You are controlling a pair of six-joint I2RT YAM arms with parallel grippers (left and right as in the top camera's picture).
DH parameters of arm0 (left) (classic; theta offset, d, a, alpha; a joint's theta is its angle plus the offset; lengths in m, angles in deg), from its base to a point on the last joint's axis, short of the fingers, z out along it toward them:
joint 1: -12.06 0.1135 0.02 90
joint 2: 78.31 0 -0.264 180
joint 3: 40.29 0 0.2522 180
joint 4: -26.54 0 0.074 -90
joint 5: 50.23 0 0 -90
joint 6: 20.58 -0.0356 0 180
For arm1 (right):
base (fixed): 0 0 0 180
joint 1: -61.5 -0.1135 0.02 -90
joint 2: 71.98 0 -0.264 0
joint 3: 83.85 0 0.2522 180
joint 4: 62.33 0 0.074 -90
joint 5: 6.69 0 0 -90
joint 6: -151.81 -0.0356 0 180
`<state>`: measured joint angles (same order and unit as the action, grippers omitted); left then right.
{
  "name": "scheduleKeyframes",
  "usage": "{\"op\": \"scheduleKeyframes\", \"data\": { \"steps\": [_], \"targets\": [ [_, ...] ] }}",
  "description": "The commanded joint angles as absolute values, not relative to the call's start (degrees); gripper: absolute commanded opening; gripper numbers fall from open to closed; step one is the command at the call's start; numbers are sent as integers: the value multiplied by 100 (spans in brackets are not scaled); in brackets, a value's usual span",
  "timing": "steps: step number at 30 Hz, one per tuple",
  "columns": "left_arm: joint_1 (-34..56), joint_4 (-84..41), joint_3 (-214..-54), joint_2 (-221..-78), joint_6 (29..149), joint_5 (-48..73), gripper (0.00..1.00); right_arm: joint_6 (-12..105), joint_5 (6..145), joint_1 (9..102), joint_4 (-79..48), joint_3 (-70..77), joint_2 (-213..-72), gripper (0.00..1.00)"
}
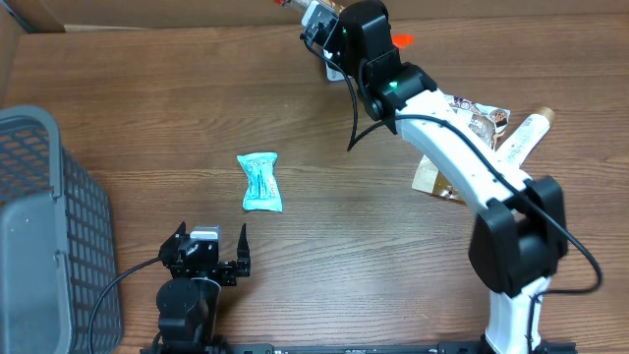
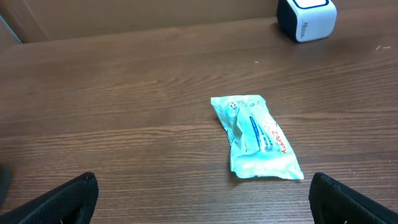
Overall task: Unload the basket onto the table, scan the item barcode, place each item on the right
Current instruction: 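Lift the spaghetti package up to the white scanner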
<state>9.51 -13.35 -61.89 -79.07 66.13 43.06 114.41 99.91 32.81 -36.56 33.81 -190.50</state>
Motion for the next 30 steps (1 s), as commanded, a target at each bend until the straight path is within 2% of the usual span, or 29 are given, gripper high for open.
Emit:
{"op": "scheduleKeyframes", "data": {
  "steps": [1,8,12,30],
  "targets": [
    [951,-1338,-6154,-7857,6685,4356,100,12554,10172,3445,-4659,3711,-19269,4],
    [951,-1338,-6154,-7857,6685,4354,99,13157,10166,3580,-6681,3713,-19968,4],
    [951,-1338,-6154,-7857,6685,4356,100,13432,9836,3598,-7219,3713,-20309,4],
    [951,-1338,-6154,-7857,6685,4356,100,13430,9514,3537,-7116,3713,-20506,4]
  ]
}}
